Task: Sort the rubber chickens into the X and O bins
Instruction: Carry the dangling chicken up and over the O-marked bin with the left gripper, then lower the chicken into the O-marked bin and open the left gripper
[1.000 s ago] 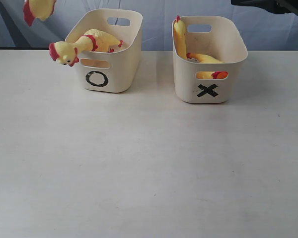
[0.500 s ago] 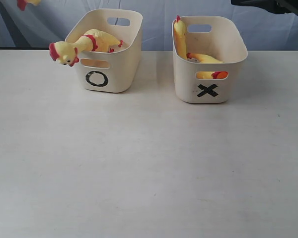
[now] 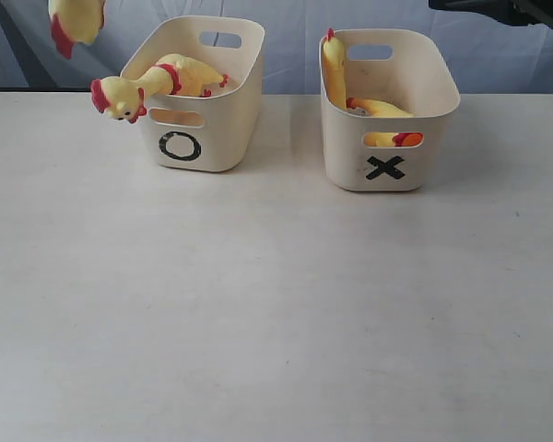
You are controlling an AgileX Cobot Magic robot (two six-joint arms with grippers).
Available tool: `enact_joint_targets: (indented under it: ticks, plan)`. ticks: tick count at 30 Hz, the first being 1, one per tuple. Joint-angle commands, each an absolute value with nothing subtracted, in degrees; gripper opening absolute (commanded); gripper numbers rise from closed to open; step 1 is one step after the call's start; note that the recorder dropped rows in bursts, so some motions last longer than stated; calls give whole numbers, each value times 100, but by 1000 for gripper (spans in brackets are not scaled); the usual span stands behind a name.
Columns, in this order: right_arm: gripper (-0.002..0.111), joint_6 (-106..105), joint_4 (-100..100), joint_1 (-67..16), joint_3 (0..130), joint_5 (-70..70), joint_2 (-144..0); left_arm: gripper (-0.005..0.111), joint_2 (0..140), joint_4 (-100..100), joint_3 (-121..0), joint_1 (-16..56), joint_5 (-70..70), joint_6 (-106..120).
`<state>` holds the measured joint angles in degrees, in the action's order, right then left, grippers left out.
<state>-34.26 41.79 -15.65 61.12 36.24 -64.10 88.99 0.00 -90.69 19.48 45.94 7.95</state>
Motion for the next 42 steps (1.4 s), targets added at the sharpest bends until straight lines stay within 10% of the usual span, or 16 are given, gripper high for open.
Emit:
enact_joint_targets:
  ticks: [1, 42]
  plan:
    - [0, -3447, 4186, -1549, 6082, 3548, -6357, 0, 9108, -1160, -9122, 1557, 4782, 1400]
    - [0, -3447, 4183, -1549, 6082, 3528, -6357, 0, 12170, -4471, -10282, 2164, -41, 3840]
